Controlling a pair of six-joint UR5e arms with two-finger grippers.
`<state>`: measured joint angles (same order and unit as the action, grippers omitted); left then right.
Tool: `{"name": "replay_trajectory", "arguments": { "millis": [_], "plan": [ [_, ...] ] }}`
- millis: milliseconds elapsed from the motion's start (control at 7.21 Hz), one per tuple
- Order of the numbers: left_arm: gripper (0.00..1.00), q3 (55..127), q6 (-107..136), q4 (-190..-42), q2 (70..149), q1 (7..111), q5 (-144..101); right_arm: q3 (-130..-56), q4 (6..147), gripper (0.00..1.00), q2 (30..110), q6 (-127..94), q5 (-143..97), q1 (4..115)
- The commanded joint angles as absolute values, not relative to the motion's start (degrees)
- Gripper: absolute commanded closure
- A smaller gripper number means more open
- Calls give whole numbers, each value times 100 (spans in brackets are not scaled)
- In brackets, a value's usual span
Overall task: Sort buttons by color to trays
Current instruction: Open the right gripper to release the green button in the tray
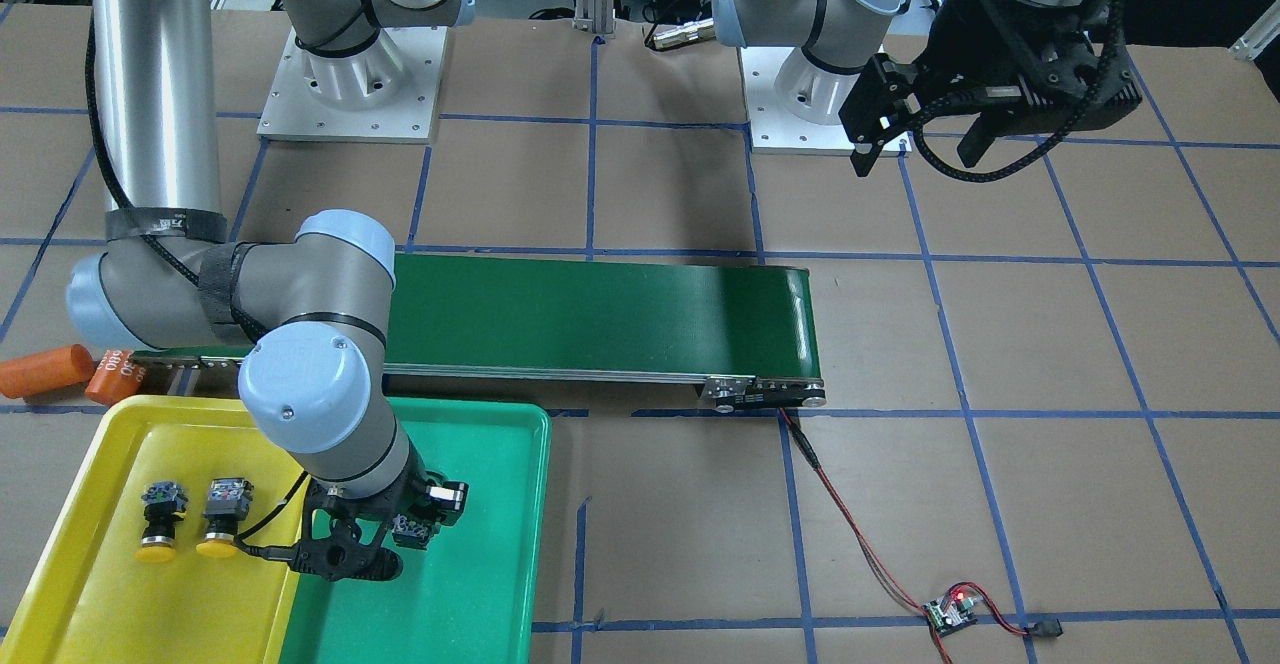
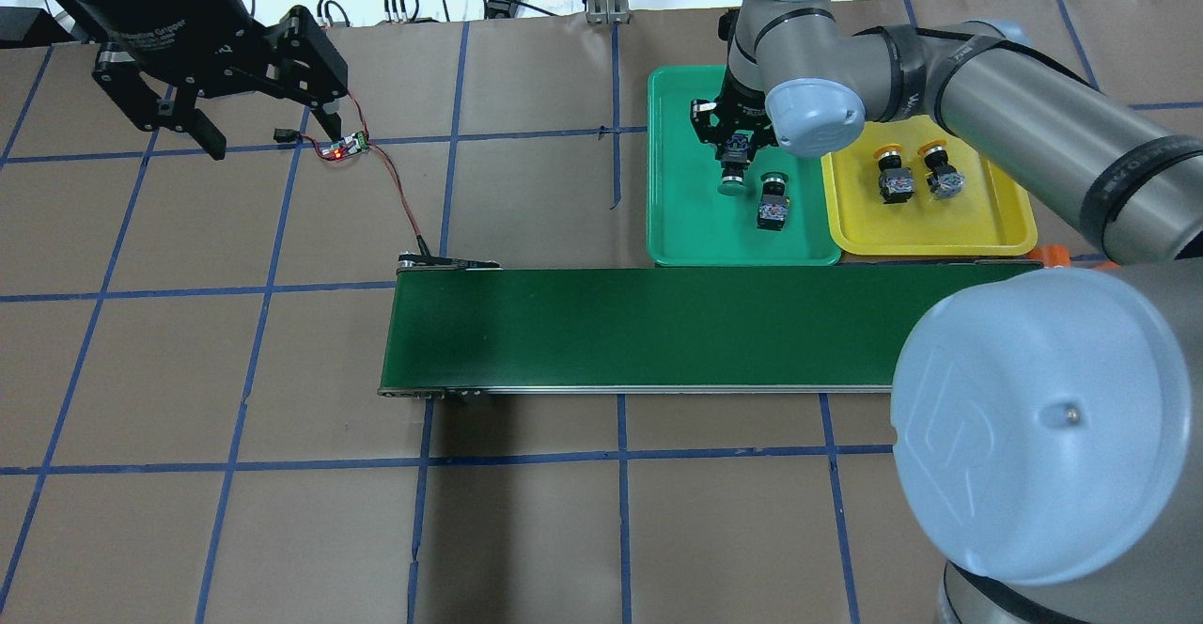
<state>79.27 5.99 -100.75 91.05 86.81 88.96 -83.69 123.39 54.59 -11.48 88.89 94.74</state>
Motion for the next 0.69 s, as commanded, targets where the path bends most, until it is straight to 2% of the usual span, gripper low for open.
{"name": "replay_trajectory", "arguments": {
  "millis": [0,277,555],
  "plan": [
    [0,7822,589,-10169,9175,8578,8877,-8411,12322,0,5493,-1204,8903,9439],
    [0,7875,589,-10151,9263,8569,8903,-8420,12035,0,5816,-1169,8903,9405],
    [0,8006,606,-10143,9299,8578,8842,-8464,10835,0,6885,-1055,8903,9369]
  ]
}}
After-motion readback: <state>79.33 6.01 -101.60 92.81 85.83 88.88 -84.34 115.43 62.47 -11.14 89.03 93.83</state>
